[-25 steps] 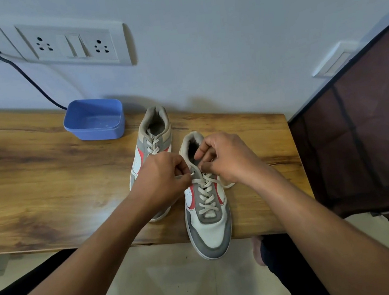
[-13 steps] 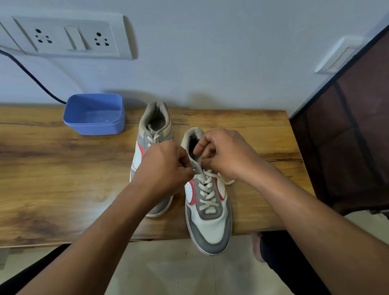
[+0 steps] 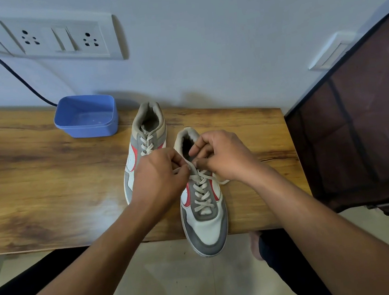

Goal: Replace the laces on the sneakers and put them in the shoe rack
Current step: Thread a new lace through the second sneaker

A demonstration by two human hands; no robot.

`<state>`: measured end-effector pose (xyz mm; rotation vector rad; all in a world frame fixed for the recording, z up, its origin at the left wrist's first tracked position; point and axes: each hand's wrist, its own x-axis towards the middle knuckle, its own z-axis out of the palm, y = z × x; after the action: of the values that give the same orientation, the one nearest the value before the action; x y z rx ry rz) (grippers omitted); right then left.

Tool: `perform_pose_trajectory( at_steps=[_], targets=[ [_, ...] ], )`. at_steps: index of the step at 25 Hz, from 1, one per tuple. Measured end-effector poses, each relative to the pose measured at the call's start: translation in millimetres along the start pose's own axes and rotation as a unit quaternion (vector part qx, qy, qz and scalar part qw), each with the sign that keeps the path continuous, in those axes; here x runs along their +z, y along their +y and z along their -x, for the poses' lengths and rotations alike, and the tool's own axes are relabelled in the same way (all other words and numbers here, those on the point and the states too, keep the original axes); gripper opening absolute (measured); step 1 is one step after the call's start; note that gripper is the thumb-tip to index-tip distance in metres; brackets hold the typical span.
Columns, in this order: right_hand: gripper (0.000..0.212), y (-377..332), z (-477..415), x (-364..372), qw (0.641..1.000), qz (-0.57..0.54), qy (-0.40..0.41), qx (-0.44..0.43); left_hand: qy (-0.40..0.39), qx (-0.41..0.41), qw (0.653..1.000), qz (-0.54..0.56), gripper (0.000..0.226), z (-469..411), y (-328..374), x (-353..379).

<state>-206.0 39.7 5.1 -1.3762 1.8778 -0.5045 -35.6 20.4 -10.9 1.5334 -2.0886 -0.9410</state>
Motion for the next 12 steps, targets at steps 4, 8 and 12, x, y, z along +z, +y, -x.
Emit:
perform_pose_trajectory(
  at_steps=[4,8,12],
  targets=[
    [0.028,1.3,-2.2,-0.1,1.000,0.002,-0.015,0.011,0.033,0.016,0.999,-0.003,0.008,8.8,2.0,8.4],
    [0.029,2.0,-2.7,0.2,0.999,-0.017,-0.022,0.021,0.045,0.030,0.999,-0.005,0.006,9.0,1.6,9.5],
    [0.024,3.0,-0.3,0.1,0.999,-0.031,-0.020,0.016,0.034,0.022,0.999,0.001,0.007,8.7,0.5,11.1]
  ],
)
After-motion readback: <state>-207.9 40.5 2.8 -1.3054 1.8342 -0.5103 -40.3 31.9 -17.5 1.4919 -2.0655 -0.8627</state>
